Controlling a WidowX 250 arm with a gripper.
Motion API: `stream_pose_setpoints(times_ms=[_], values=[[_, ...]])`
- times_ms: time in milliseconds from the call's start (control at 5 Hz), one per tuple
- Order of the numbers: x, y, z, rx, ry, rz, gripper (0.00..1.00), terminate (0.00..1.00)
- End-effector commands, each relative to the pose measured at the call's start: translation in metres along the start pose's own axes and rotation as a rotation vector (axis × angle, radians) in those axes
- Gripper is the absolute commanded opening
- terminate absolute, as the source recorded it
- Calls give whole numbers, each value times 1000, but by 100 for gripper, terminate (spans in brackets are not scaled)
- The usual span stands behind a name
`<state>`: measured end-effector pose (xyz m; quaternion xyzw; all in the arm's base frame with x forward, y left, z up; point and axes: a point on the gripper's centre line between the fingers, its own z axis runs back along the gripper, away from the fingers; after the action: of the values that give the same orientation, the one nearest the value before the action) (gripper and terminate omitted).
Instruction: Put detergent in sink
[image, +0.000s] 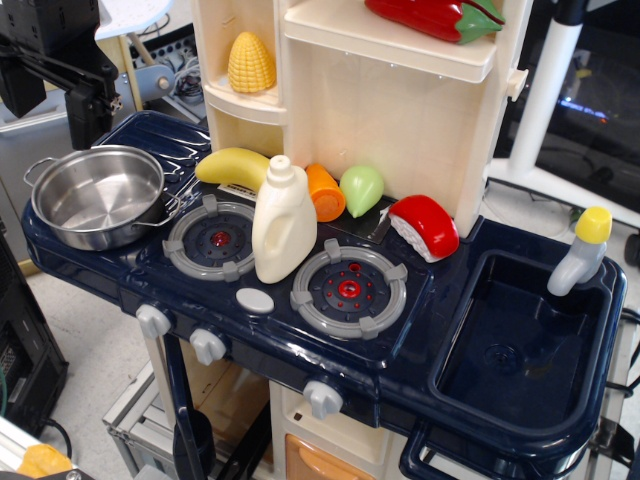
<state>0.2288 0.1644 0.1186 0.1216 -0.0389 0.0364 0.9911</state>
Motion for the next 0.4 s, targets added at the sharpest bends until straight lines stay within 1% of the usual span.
stream_pose_setpoints(times_ms=[0, 200], values=[[0, 0, 0, 0, 0, 0, 100, 0], [-1, -35, 37, 35, -4, -24, 100, 0]])
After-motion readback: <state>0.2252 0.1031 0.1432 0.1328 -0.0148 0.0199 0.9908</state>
